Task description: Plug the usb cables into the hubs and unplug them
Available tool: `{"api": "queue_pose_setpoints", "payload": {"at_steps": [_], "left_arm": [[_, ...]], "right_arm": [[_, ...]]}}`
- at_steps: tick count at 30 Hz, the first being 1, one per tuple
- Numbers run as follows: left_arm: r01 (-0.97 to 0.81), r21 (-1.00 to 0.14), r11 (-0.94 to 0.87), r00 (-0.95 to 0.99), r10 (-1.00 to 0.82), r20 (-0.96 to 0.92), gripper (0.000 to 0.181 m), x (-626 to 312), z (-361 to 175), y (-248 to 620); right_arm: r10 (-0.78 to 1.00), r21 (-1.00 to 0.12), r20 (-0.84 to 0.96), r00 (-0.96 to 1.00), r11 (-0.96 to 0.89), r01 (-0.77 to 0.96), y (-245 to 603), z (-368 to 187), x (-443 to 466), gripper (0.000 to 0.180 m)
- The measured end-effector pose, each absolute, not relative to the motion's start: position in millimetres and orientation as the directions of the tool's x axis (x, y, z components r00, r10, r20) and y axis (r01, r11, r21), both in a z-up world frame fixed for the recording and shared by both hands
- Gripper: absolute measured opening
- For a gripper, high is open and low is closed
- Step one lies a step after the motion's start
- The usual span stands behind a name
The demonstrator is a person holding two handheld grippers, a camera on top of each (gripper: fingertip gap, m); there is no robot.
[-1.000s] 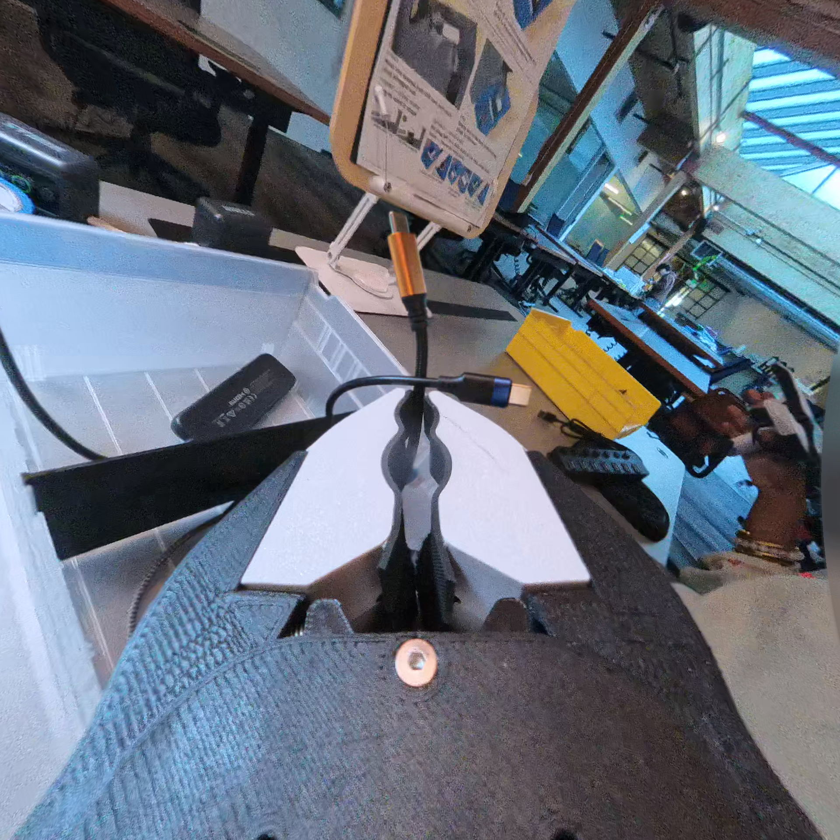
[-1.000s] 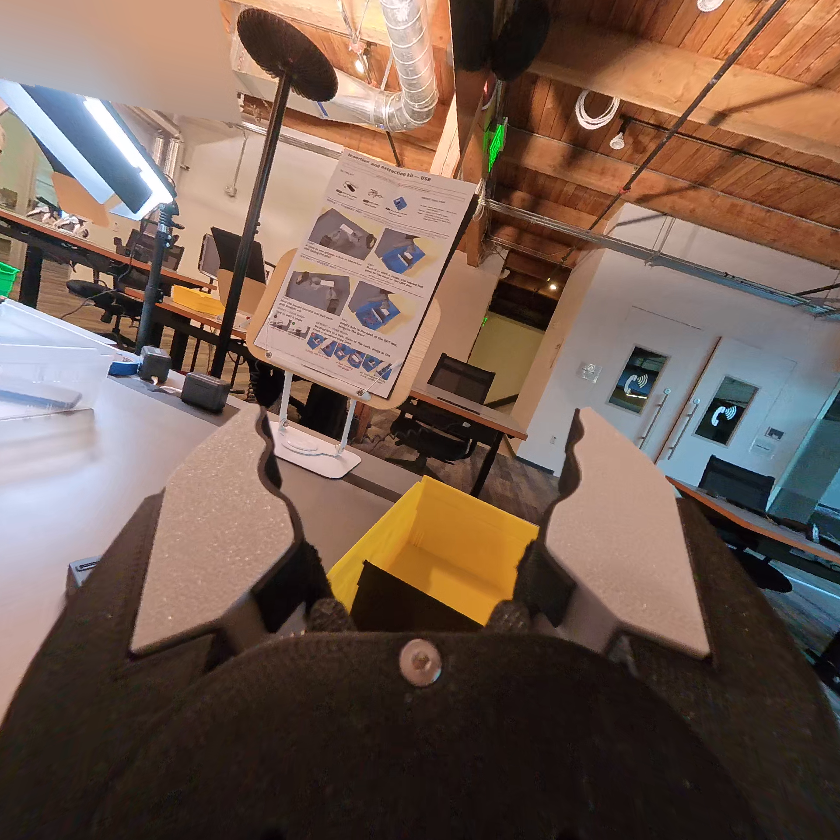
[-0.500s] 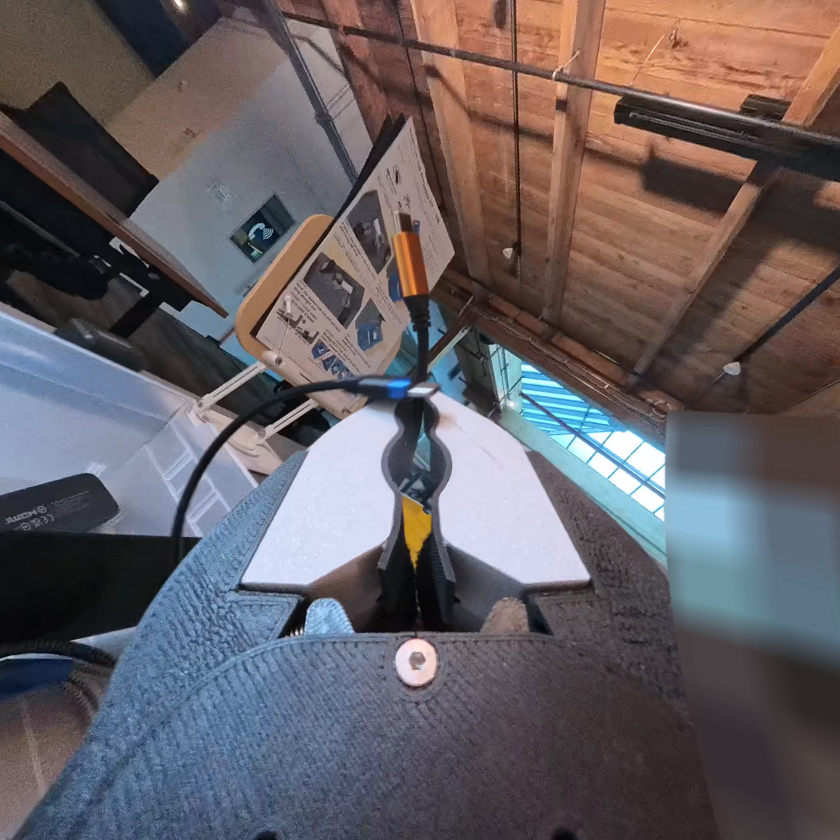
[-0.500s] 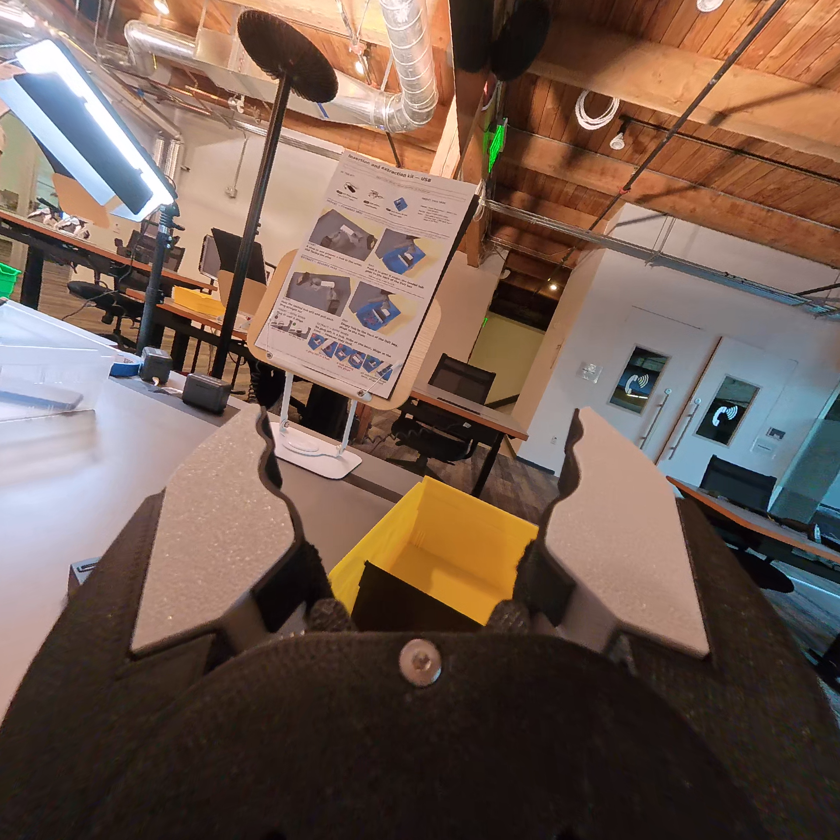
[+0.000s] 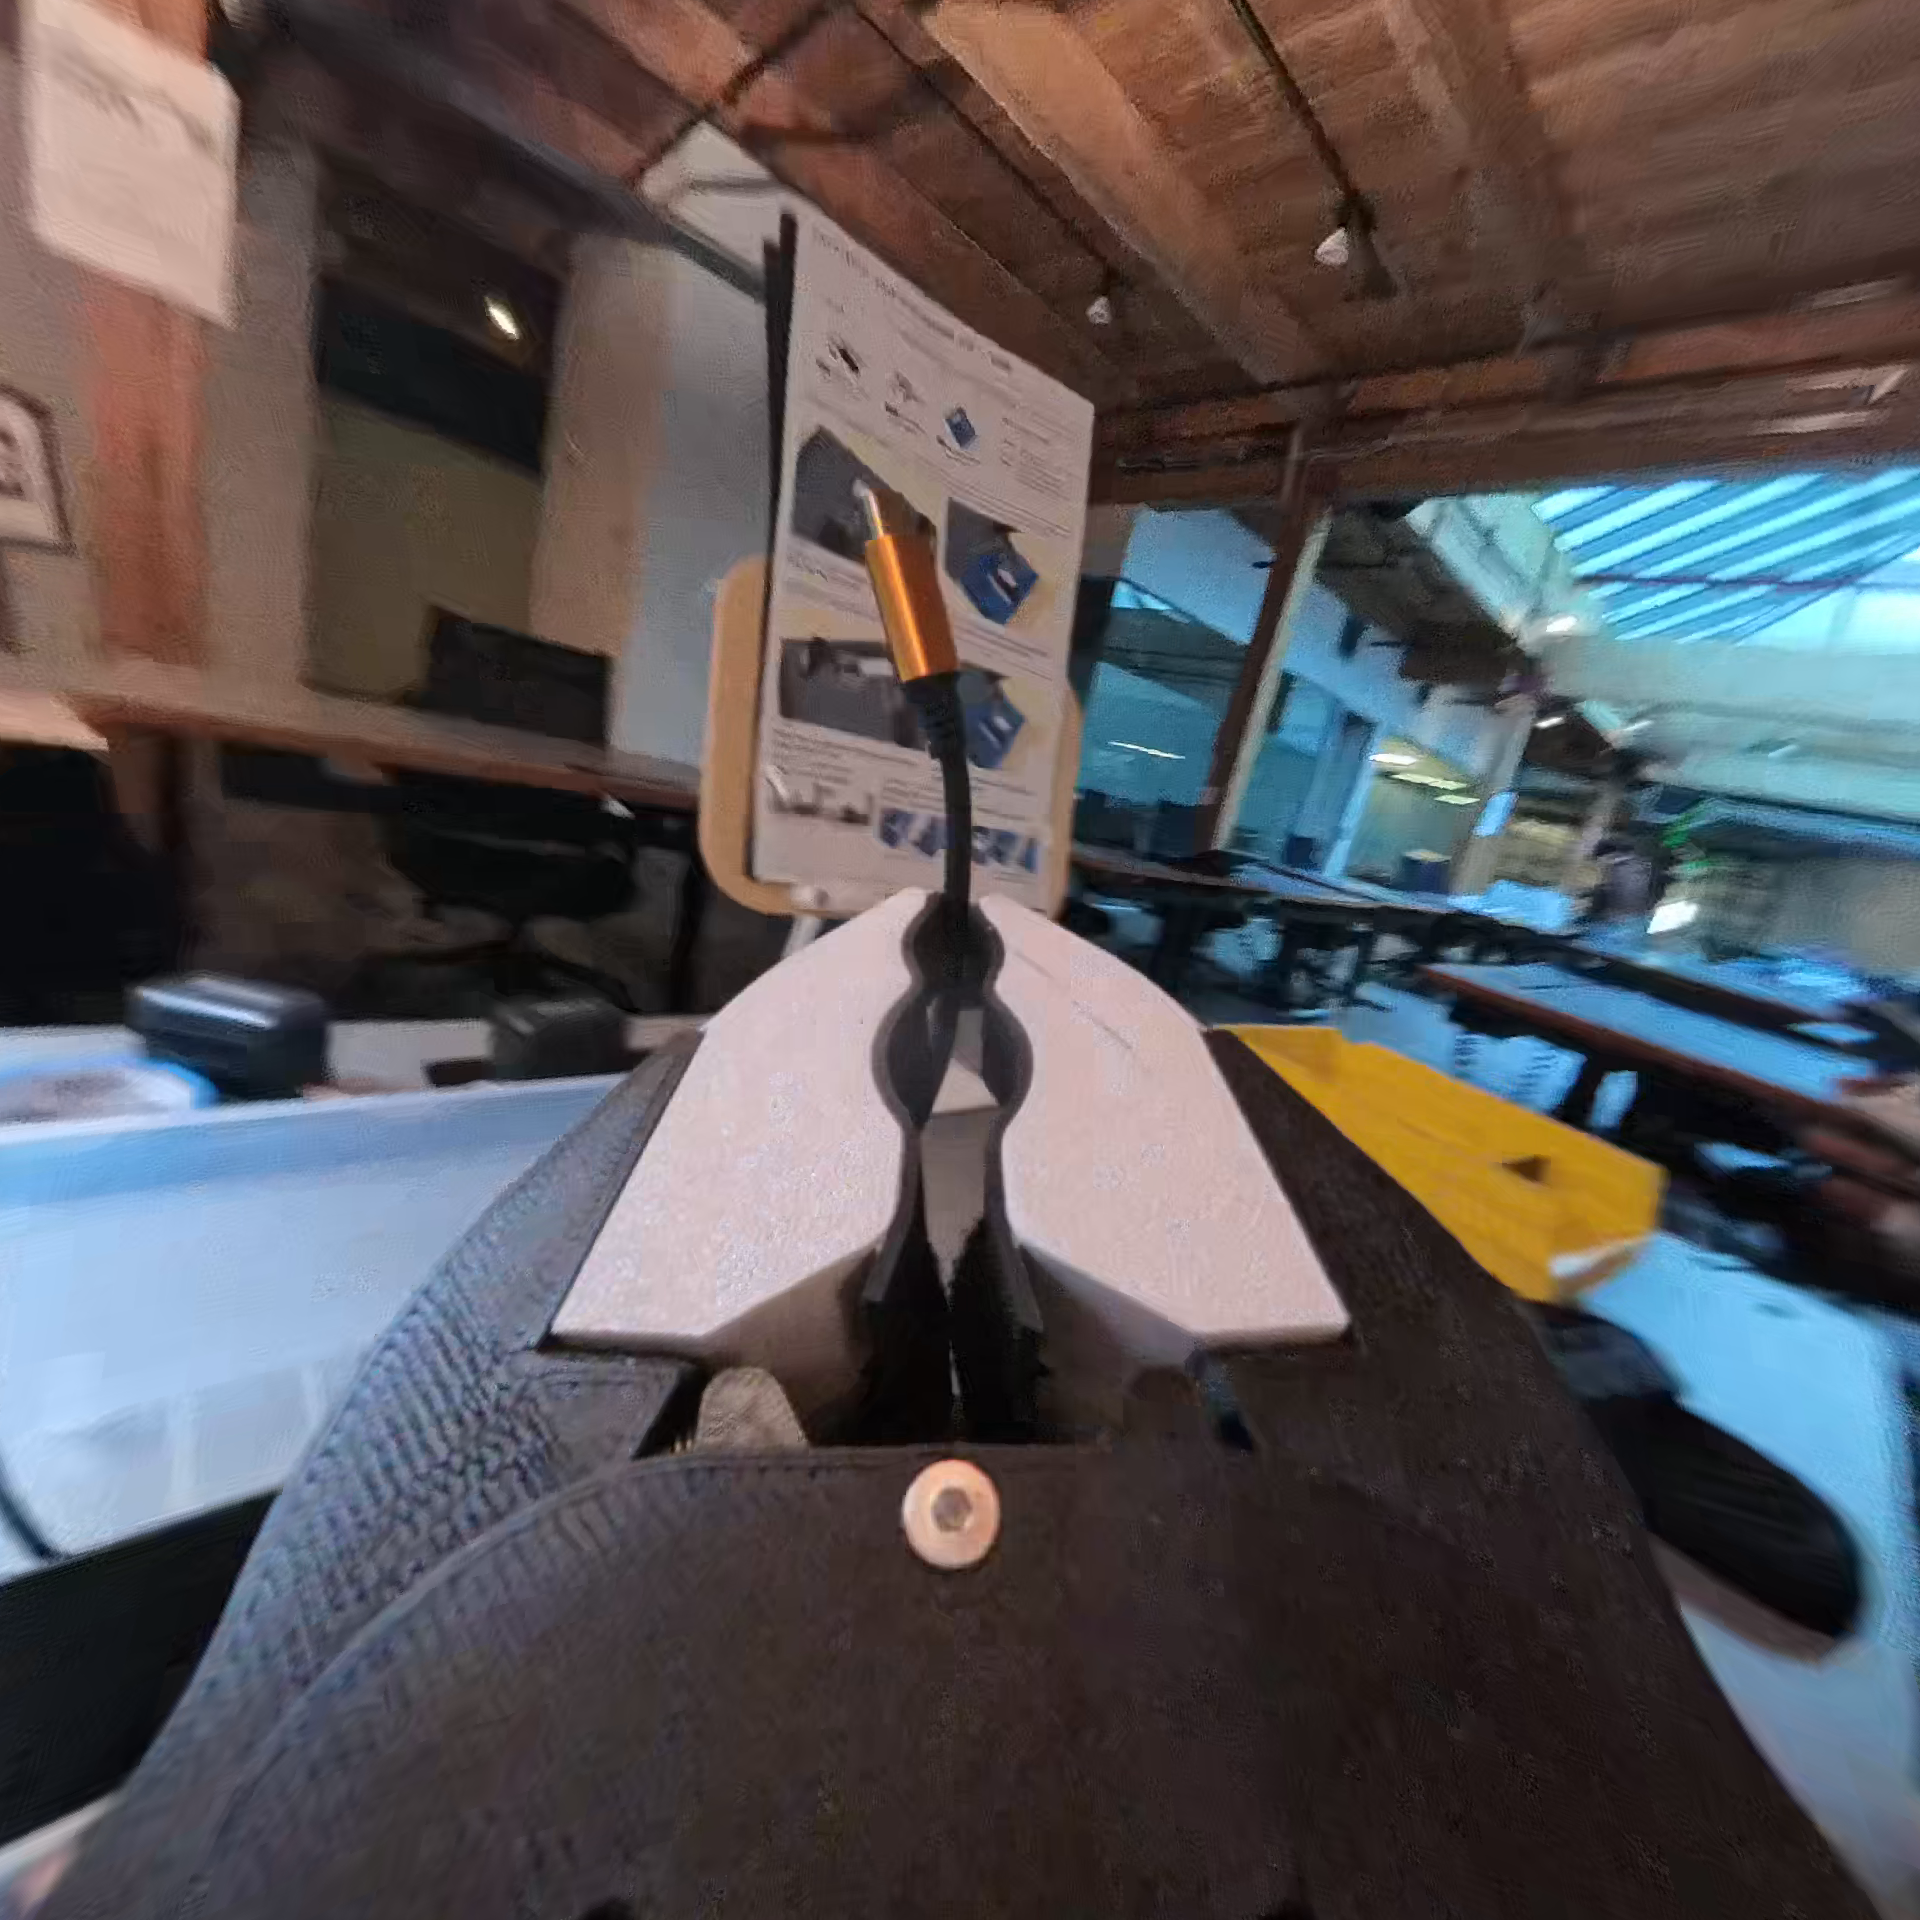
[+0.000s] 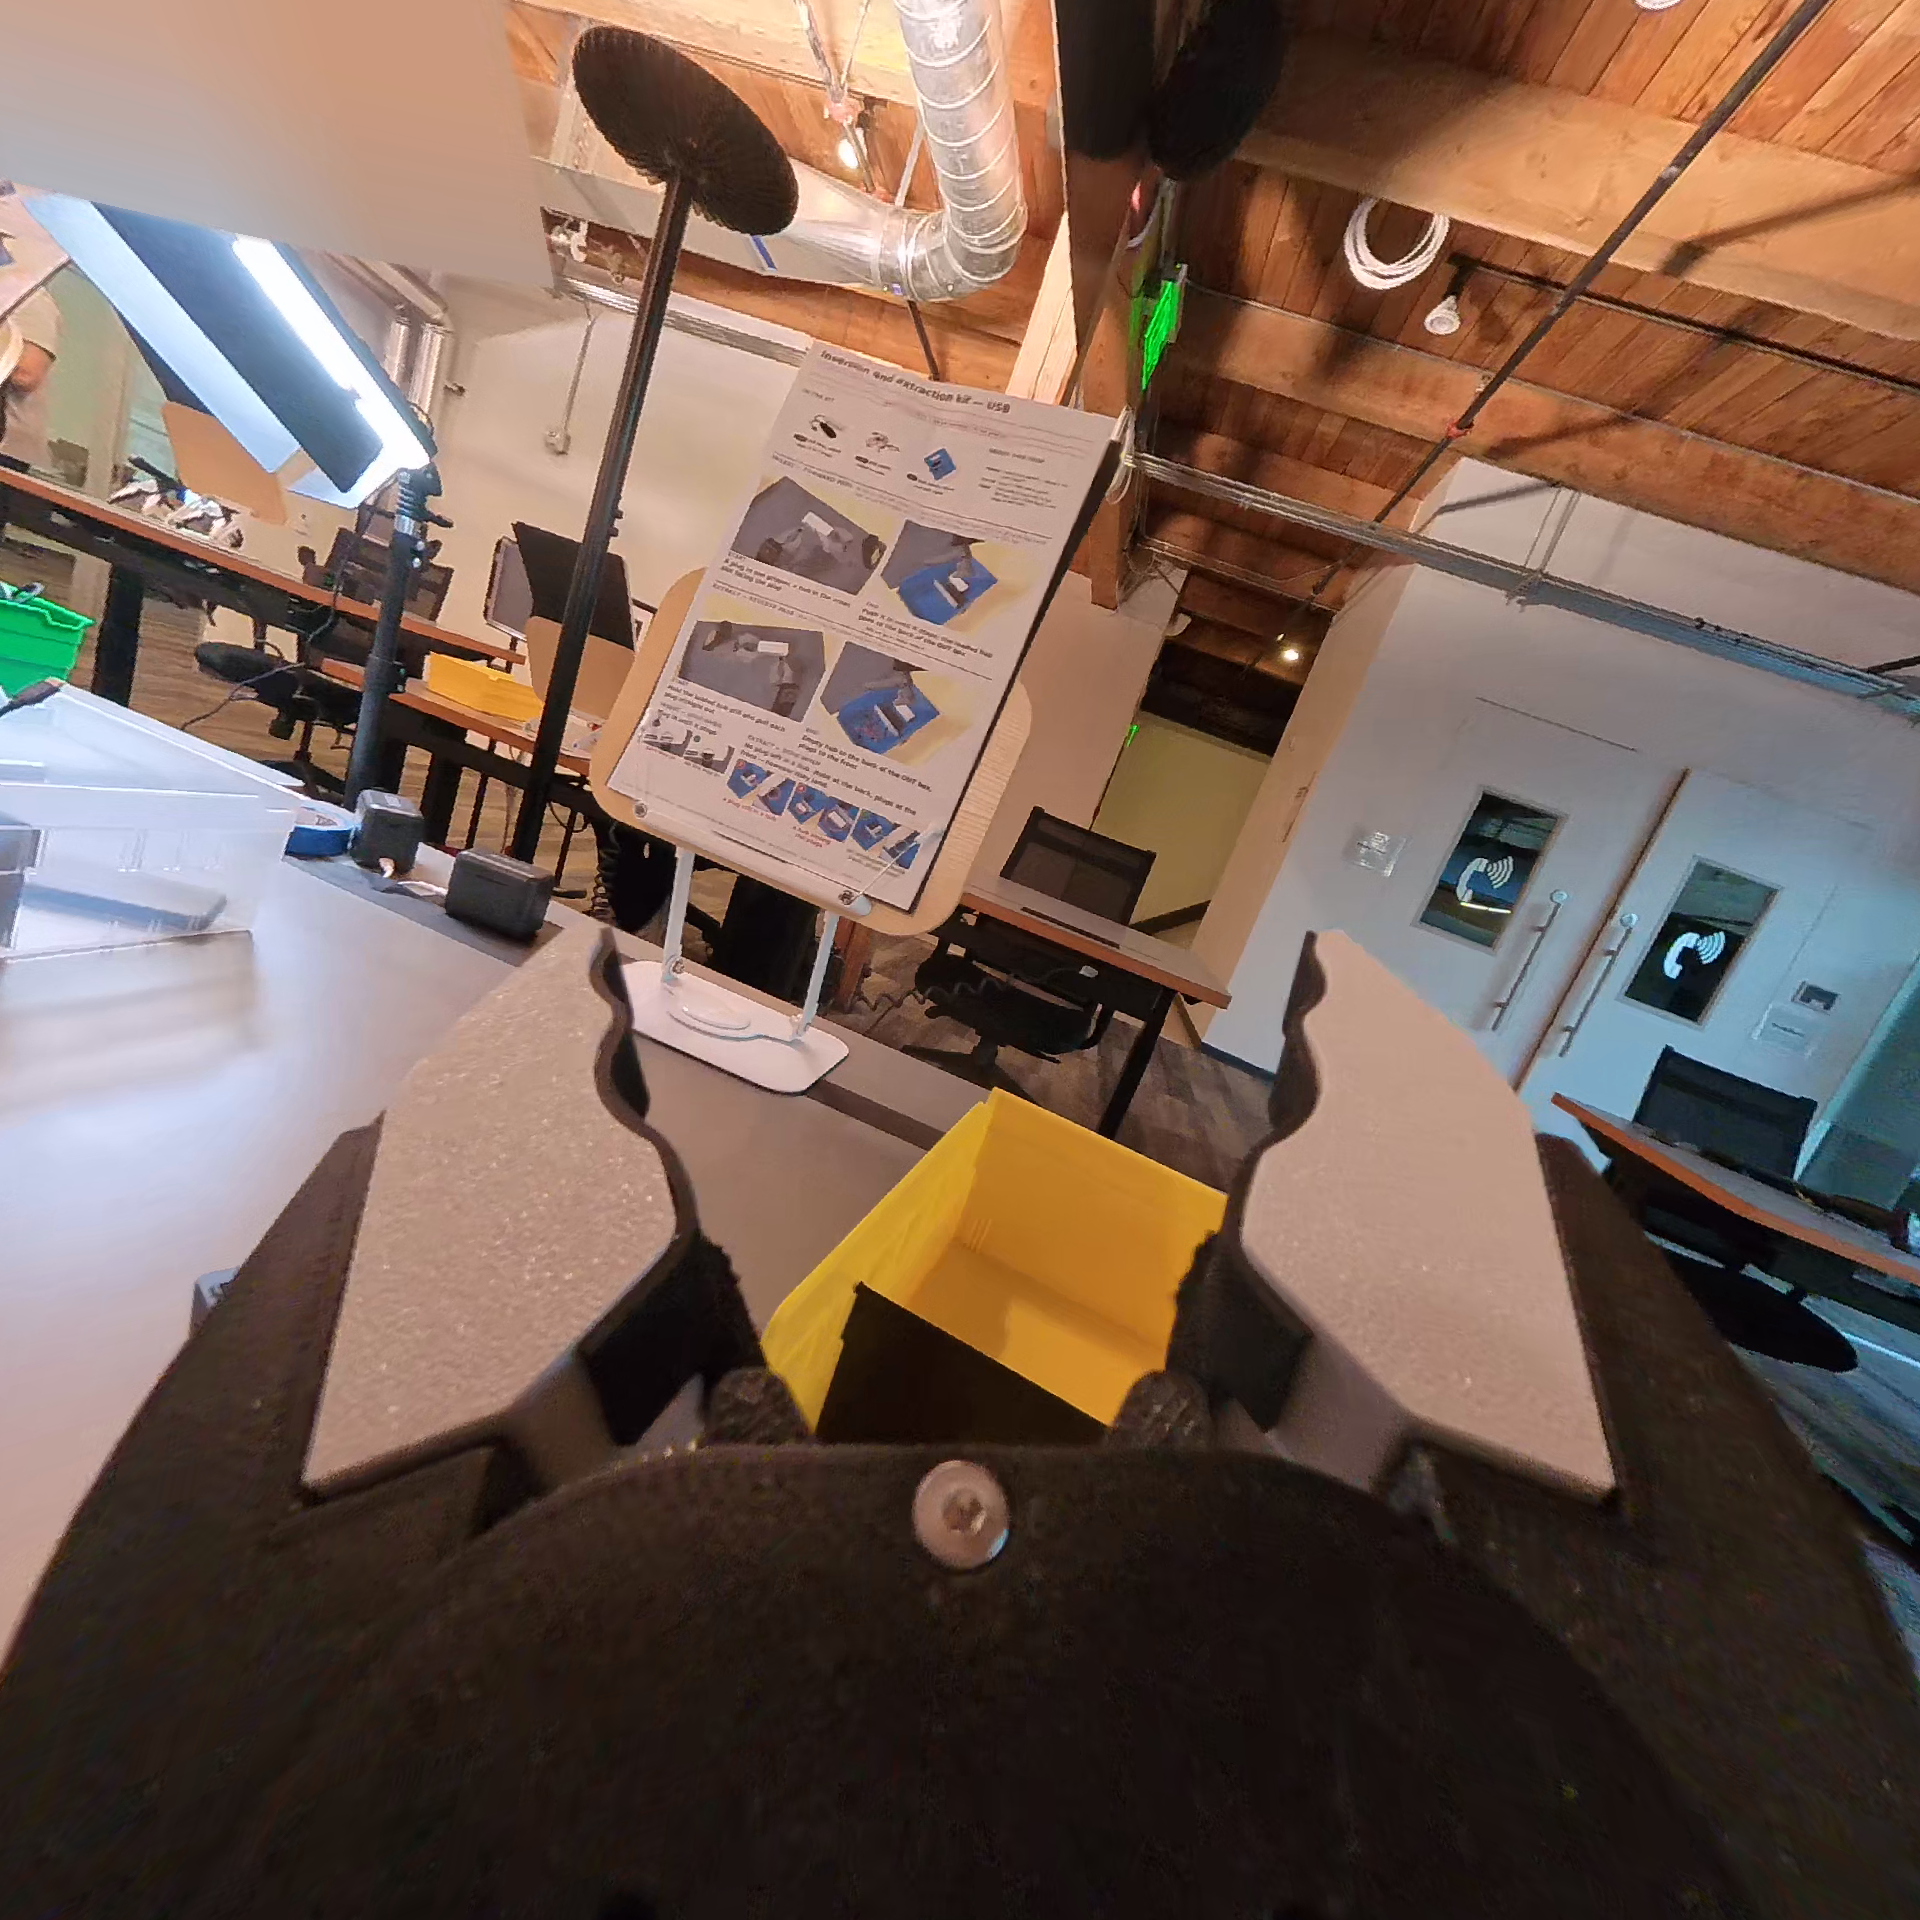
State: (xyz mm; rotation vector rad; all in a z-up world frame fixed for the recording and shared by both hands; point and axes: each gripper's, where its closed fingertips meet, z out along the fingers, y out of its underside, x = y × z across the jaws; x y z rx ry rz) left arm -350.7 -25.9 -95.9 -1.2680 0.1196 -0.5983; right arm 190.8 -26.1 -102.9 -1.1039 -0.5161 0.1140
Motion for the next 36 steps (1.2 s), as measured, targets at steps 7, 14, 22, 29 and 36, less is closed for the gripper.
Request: {"api": "queue_pose_setpoints", "payload": {"at_steps": [7,14,22,29,36], "left_arm": [[0.059,-0.764,0.642,0.969,-0.221,-0.110,0.005,-319.6,-0.2,-81.2],[0.104,-0.760,0.641,0.881,-0.414,-0.229,0.004,-237.5,12.7,-96.3],[-0.299,-0.788,0.539,0.696,-0.441,-0.566,0.004,-105.2,-78.0,-78.1],[-0.515,-0.707,0.484,0.498,-0.502,-0.707,0.004,-33.0,-166.2,-68.4],[-0.640,-0.574,0.511,0.376,-0.443,-0.814,0.004,-14.7,-190.9,-70.8]], "right_arm": [[0.417,-0.879,0.393,0.820,0.432,0.202,-27.4,-112.9,171.4,0.112],[0.461,-0.852,0.512,0.725,0.380,0.360,-22.2,-138.5,150.8,0.111],[0.604,-0.841,0.527,0.598,0.474,0.263,-44.3,-137.4,110.7,0.100],[0.685,-0.786,0.618,0.386,0.540,0.300,-70.0,-155.0,82.8,0.072],[0.758,-0.804,0.593,0.271,0.575,0.151,-92.3,-151.3,50.4,0.046]]}}
